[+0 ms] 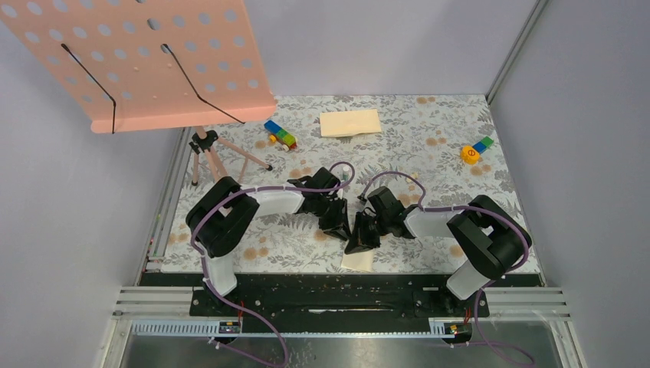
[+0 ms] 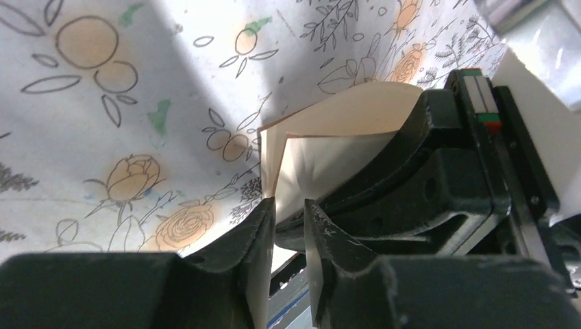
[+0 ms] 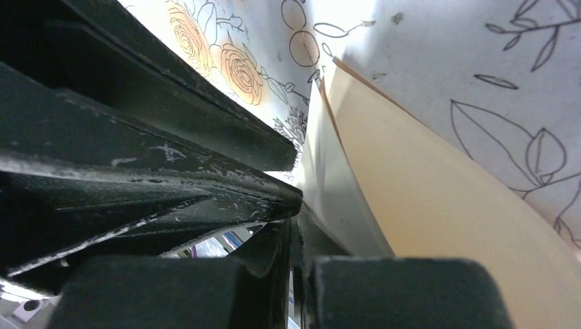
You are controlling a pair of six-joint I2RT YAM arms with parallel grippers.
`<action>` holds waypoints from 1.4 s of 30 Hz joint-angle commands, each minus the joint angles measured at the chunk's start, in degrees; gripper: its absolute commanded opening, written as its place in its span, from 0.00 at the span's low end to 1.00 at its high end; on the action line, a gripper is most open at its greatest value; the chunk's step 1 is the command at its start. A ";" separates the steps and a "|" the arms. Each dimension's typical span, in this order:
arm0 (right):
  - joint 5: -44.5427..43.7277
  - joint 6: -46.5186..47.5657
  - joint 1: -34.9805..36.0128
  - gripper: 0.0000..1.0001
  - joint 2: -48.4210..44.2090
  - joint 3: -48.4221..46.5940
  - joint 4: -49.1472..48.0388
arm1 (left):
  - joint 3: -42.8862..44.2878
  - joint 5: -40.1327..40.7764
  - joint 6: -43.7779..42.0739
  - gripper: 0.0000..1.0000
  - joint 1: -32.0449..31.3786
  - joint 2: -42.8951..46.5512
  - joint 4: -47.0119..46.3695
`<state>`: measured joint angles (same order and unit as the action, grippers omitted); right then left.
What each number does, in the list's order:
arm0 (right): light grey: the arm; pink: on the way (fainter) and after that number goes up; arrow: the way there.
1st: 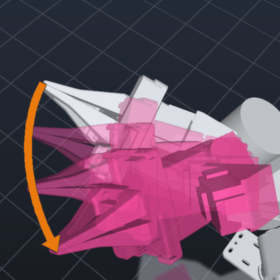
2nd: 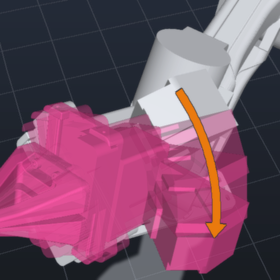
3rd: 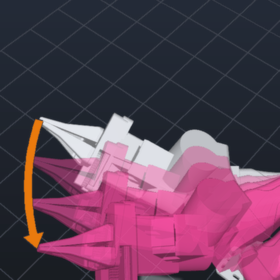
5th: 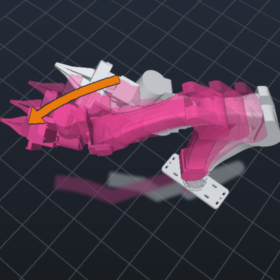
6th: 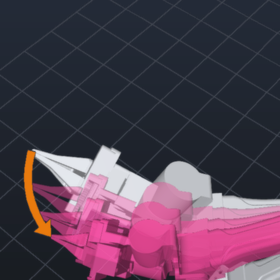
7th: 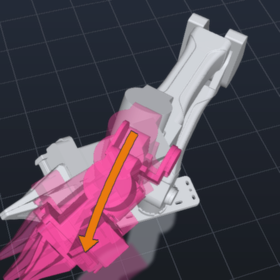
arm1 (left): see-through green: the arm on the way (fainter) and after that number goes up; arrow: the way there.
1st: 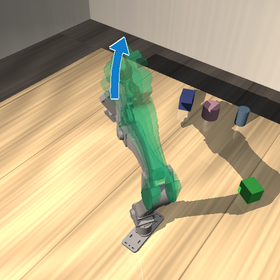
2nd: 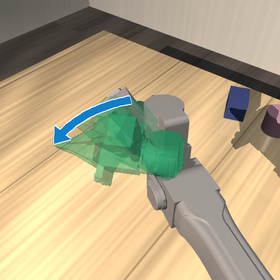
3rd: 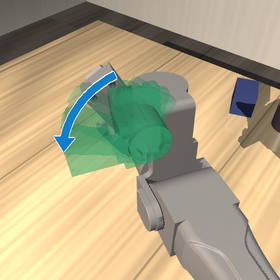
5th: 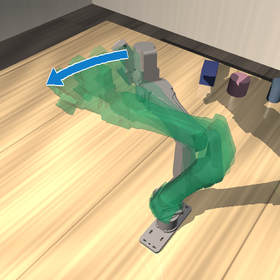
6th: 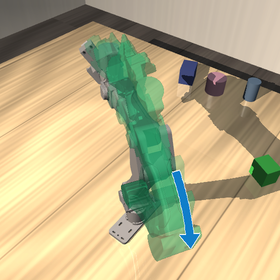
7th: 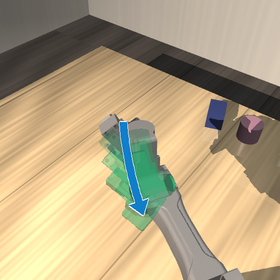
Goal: Place the letter into the envelope and seal it
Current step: Fold the letter at the center of the board.
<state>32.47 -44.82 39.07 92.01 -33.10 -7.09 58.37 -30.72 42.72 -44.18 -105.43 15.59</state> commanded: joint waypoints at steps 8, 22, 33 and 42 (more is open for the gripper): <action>-0.73 0.26 0.31 0.00 -0.47 0.08 -0.82 | 6.48 4.56 -0.28 0.22 -1.95 -4.92 5.61; -14.08 2.68 0.26 0.09 -26.03 -1.13 17.36 | 5.89 8.13 -2.04 0.21 -2.27 -4.94 10.09; -29.37 -4.48 -1.61 0.11 -33.84 5.52 27.62 | 5.46 7.34 -2.03 0.21 -2.24 -3.50 9.61; -24.91 -3.03 -1.84 0.06 -25.28 2.89 24.00 | 5.42 6.95 -2.20 0.21 -2.24 -2.85 9.63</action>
<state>6.63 -48.05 37.47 64.53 -27.51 18.74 65.10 -26.74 42.26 -46.22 -109.56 22.68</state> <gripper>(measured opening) 0.067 0.214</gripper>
